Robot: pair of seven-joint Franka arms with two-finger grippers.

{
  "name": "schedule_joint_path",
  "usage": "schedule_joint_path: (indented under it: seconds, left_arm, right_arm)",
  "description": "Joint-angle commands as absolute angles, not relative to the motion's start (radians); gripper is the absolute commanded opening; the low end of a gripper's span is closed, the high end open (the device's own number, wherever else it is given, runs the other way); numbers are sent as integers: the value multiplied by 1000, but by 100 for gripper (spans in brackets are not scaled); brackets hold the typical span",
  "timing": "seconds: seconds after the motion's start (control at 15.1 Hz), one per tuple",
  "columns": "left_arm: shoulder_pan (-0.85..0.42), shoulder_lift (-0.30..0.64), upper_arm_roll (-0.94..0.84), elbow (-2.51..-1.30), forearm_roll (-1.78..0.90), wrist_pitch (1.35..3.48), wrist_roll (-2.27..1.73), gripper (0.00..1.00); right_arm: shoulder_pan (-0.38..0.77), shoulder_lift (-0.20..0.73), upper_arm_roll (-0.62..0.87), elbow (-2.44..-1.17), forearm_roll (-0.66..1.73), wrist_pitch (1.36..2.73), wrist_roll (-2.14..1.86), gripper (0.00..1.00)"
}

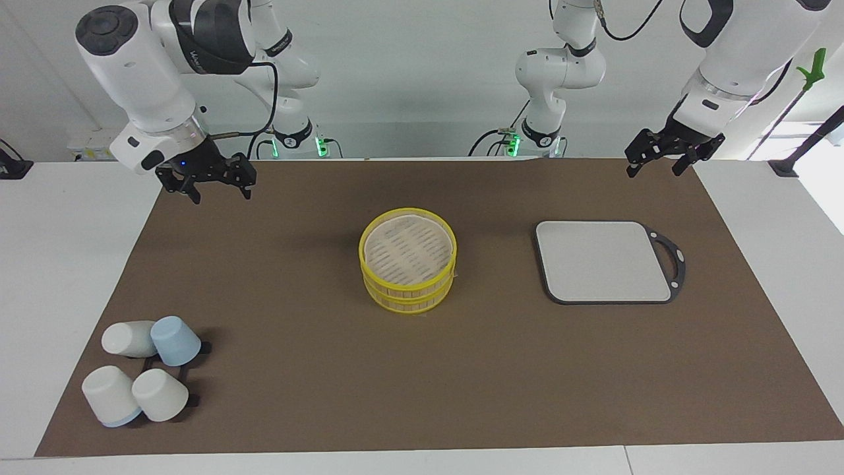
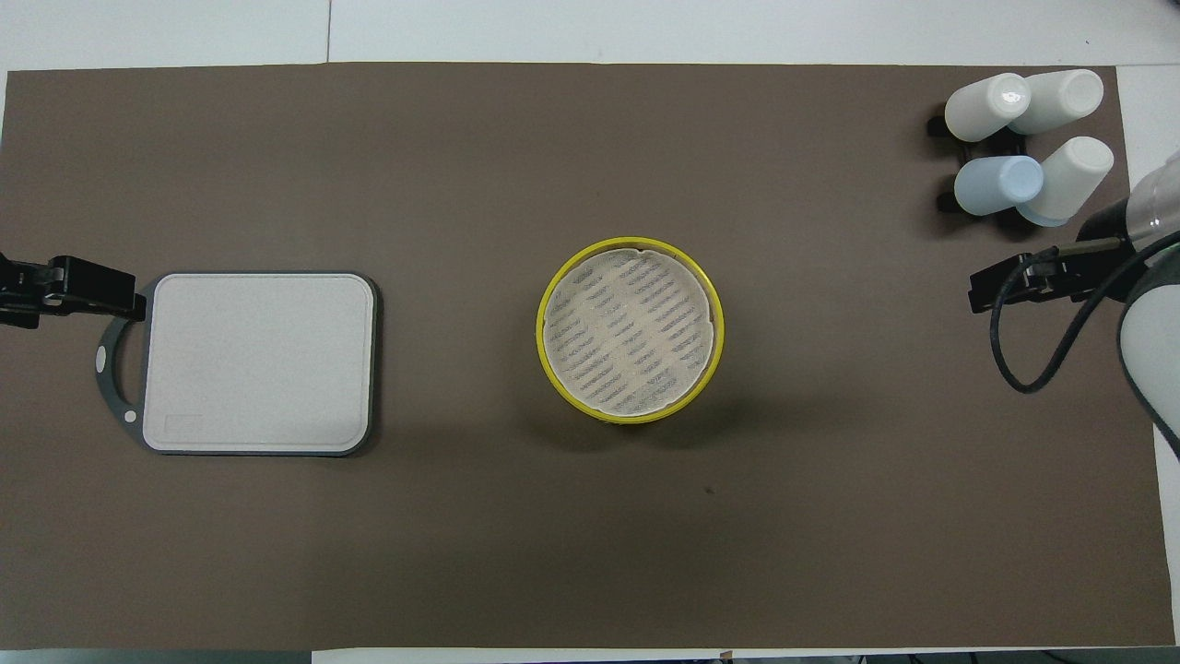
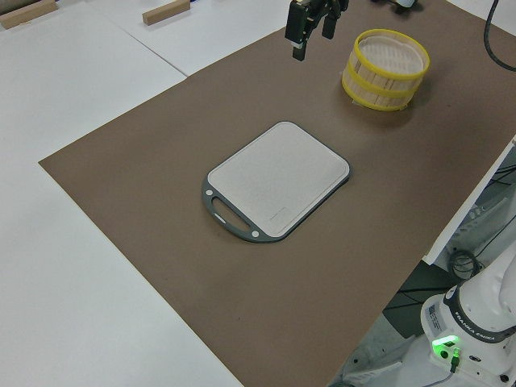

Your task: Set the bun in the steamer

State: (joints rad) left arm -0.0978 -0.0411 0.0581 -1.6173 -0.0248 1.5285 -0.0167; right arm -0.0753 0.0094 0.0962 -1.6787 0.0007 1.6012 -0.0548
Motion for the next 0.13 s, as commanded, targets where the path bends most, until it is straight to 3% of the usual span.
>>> schedule_joint_path:
  seconds: [0.0,0.07]
  left_arm:
    - [-104,-58,66,-1629,-31,1519,0,100]
    - [-104,-58,66,-1629,-31,1519,0,100]
  right_arm:
    - [-104,5,104,-1678,8,1586,-77,100]
    - [-106,5,104,-1677,8,1586,-77,100]
